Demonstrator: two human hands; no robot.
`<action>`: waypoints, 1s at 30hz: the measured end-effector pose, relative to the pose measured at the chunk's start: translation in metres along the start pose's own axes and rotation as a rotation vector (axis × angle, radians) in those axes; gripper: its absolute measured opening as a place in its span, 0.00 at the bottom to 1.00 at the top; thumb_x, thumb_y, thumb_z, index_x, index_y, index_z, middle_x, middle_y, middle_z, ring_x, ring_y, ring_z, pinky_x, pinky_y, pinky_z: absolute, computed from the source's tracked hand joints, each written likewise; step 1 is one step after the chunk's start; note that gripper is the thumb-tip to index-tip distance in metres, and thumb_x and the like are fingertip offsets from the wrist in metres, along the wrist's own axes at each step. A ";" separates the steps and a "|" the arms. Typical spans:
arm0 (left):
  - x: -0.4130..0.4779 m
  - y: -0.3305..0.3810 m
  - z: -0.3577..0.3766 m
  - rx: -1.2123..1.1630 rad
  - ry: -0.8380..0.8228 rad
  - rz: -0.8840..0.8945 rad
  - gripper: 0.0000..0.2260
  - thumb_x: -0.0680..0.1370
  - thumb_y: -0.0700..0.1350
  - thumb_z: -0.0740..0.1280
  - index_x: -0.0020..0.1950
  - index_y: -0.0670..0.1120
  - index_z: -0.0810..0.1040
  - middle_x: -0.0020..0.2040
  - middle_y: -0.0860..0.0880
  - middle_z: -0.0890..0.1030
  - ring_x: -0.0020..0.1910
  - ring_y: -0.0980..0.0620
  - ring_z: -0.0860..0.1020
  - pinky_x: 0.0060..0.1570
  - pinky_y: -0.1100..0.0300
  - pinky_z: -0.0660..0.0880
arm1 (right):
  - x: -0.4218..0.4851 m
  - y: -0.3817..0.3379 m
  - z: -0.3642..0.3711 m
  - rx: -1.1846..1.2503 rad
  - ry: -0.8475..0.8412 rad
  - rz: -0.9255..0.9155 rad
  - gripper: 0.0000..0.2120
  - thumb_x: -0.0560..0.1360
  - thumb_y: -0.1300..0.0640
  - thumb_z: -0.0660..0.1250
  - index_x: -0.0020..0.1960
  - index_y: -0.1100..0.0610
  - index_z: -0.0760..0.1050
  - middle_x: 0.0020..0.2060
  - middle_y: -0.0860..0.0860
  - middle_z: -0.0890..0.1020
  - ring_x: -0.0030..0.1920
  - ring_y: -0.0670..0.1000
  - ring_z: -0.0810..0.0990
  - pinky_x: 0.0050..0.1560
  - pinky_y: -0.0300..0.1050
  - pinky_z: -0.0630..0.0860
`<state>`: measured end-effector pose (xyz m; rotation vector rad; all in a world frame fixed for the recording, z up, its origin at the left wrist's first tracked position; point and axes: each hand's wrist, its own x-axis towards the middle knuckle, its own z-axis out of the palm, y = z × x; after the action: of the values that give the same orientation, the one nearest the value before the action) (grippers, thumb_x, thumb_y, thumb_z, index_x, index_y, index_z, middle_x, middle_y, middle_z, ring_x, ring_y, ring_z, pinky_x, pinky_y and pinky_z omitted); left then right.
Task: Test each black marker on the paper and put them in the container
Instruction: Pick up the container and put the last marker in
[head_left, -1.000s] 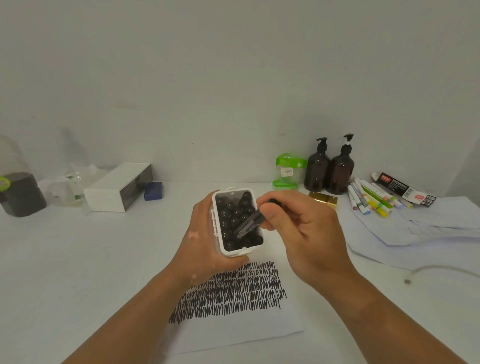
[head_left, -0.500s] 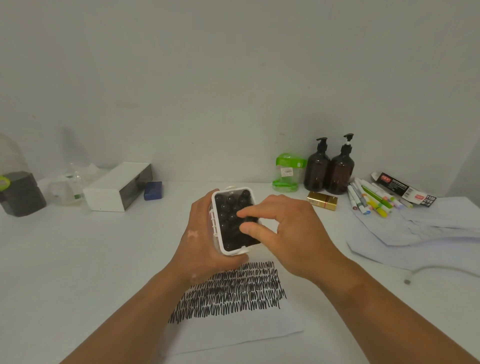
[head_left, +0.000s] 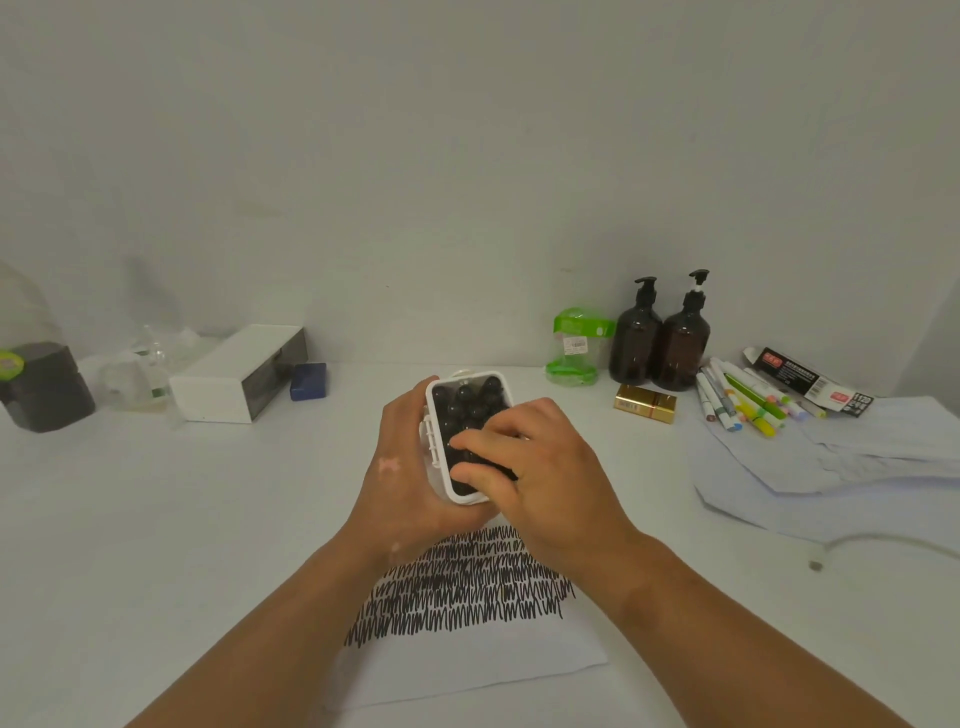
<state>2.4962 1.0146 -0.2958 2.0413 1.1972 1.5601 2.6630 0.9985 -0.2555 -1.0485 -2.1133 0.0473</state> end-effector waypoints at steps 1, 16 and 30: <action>0.000 -0.001 -0.001 -0.002 0.003 -0.011 0.49 0.58 0.51 0.82 0.73 0.62 0.59 0.68 0.55 0.67 0.65 0.64 0.73 0.54 0.75 0.72 | -0.002 0.001 0.001 0.057 0.000 0.041 0.12 0.78 0.45 0.68 0.58 0.45 0.85 0.56 0.45 0.77 0.60 0.46 0.72 0.61 0.40 0.72; 0.007 -0.019 0.004 0.045 -0.033 -0.125 0.51 0.56 0.57 0.82 0.73 0.66 0.58 0.66 0.60 0.68 0.67 0.62 0.70 0.52 0.79 0.70 | 0.013 0.020 0.015 0.674 -0.100 0.678 0.22 0.64 0.40 0.74 0.57 0.42 0.80 0.47 0.41 0.87 0.48 0.43 0.86 0.57 0.52 0.83; 0.085 -0.035 0.018 -0.383 -0.323 -0.506 0.40 0.65 0.37 0.82 0.69 0.59 0.67 0.58 0.54 0.83 0.55 0.54 0.83 0.49 0.61 0.81 | 0.065 0.059 0.008 0.665 -0.140 0.934 0.23 0.80 0.34 0.60 0.53 0.51 0.82 0.53 0.56 0.86 0.49 0.54 0.84 0.52 0.54 0.83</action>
<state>2.5026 1.1041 -0.2710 1.5166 1.0786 1.0692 2.6734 1.0849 -0.2412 -1.4996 -1.3545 1.1998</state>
